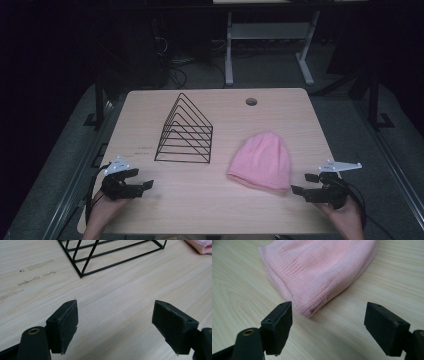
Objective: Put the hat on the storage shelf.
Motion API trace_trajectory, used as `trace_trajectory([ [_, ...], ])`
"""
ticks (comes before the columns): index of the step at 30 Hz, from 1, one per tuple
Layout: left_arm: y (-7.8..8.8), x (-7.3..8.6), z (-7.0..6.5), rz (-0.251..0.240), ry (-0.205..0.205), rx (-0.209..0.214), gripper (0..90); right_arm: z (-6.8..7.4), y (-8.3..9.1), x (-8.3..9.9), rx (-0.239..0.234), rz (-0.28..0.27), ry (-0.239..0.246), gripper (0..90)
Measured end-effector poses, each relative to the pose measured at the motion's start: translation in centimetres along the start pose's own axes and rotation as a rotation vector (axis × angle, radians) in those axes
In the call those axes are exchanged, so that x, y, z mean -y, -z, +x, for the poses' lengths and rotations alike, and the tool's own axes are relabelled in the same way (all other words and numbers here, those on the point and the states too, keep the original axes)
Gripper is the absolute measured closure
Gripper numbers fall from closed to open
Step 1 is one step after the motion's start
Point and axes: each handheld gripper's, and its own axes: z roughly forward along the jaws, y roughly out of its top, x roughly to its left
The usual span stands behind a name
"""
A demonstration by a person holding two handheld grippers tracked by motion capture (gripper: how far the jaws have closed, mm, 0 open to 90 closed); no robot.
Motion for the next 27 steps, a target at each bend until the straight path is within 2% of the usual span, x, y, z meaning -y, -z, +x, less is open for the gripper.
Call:
trace_trajectory([
  [9, -0.5, -0.2, -0.3, 0.011, -0.016, 0.01, 21.1, -0.1, 0.3, -0.1, 0.01, -0.014, -0.013, 19.6],
  [10, -0.4, -0.3, -0.3, 0.016, -0.024, 0.011, 21.1, -0.1, 0.4, -0.2, 0.007, -0.011, -0.026, 19.2],
  [15, -0.4, -0.2, -0.7, 0.014, -0.025, 0.009, 21.1, -0.7, 0.6, -1.0, 0.011, -0.026, -0.023, 18.4],
  [18, -0.4, -0.2, -0.8, 0.019, -0.029, 0.008, 21.1, -1.1, 0.5, -1.4, 0.008, -0.021, -0.038, 18.1],
  [21, -0.4, -0.3, -0.8, 0.009, -0.032, 0.007, 21.1, -1.7, 0.3, -2.1, -0.002, -0.017, -0.046, 18.0],
  [27, -0.5, -0.2, -0.4, 0.014, -0.018, 0.014, 21.0, -2.2, 0.1, -4.6, -0.011, 0.015, -0.02, 18.6],
])
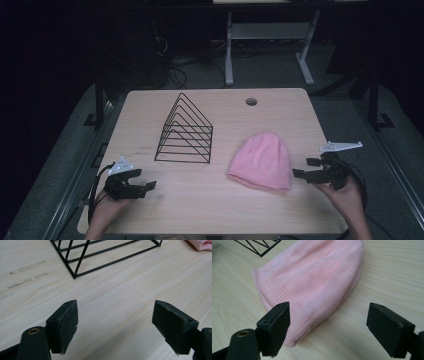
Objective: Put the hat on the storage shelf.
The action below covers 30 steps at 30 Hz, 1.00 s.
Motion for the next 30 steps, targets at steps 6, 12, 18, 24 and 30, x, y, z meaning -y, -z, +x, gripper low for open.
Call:
trace_trajectory([
  [6, 0.0, 0.0, 0.6, -0.003, 0.013, 0.009, 21.0, -0.8, -0.4, -2.9, -0.032, 0.013, -0.021, 19.8],
  [12, 0.0, 0.0, 1.0, -0.024, 0.036, 0.0, 21.1, -1.5, -1.3, -5.0, -0.038, 0.017, -0.022, 20.5],
  [18, 0.3, 0.1, 1.2, -0.029, 0.038, 0.005, 21.1, -1.9, -2.7, -6.2, -0.044, 0.047, -0.04, 20.8],
  [24, 0.4, 0.2, 1.3, -0.025, 0.029, 0.003, 21.1, -2.4, -4.1, -7.8, -0.052, 0.079, -0.044, 20.8],
  [30, 0.6, 0.3, 1.5, -0.038, 0.041, -0.001, 21.1, -3.7, -5.5, -9.2, -0.046, 0.12, -0.061, 21.7],
])
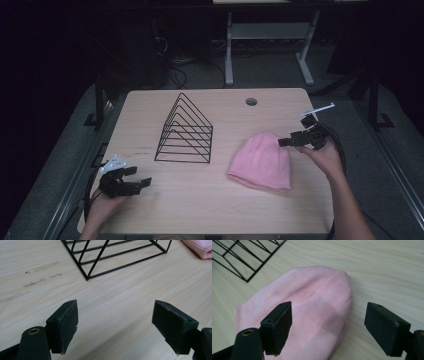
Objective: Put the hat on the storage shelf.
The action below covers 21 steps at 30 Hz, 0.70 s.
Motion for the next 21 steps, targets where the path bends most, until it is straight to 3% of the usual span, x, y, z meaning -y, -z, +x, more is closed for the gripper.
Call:
trace_trajectory([
  [4, 0.1, 0.0, 0.1, 0.004, -0.008, -0.007, 21.1, -0.8, -1.3, -1.0, -0.027, 0.018, -0.03, 22.4],
  [12, 0.0, 0.0, -0.1, 0.001, -0.004, 0.003, 21.1, -1.1, -3.1, -2.3, -0.019, 0.057, -0.04, 23.4],
  [21, 0.0, -0.1, -0.2, -0.003, -0.003, 0.012, 21.1, -2.2, -5.1, -2.5, -0.019, 0.111, -0.06, 38.0],
])
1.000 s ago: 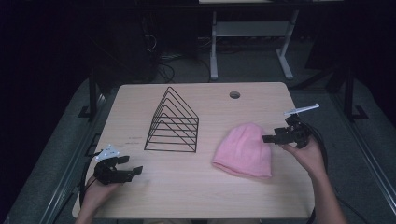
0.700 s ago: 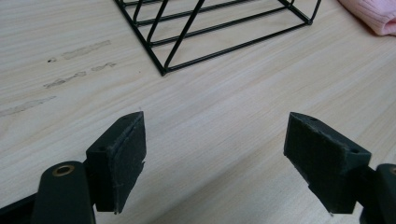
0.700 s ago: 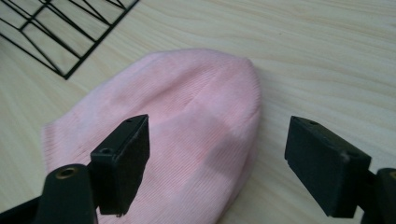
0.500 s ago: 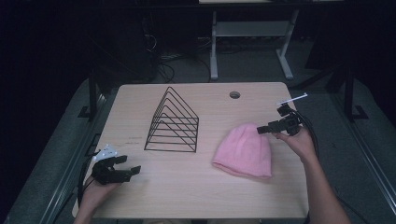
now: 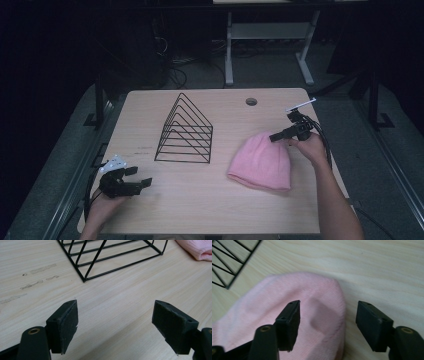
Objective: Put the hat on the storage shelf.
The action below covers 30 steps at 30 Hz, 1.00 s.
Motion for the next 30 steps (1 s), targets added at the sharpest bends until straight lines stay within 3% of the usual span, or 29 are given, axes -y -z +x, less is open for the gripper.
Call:
trace_trajectory([
  [2, 0.0, 0.1, 0.0, 0.004, -0.003, -0.006, 21.1, -0.1, -0.2, 0.1, 0.024, 0.001, 0.001, 42.0],
  [7, 0.0, 0.2, 0.1, 0.007, 0.001, -0.006, 21.1, -0.4, -1.0, 0.1, 0.004, 0.032, 0.004, 50.2],
  [11, 0.0, 0.2, 0.1, 0.01, 0.001, -0.008, 21.1, -0.5, -1.6, 0.1, -0.025, 0.046, -0.007, 53.4],
  [16, 0.0, 0.3, 0.1, 0.013, 0.005, -0.014, 21.1, -1.0, -2.1, 0.5, -0.106, 0.026, -0.034, 69.5],
  [19, 0.1, 0.3, 0.1, 0.014, 0.007, -0.015, 21.1, -0.9, -1.9, 0.5, -0.118, 0.023, -0.035, 74.5],
  [30, 0.1, 0.3, 0.0, 0.017, 0.003, -0.016, 21.3, -0.5, -0.8, 0.6, -0.149, -0.011, -0.036, 76.9],
])
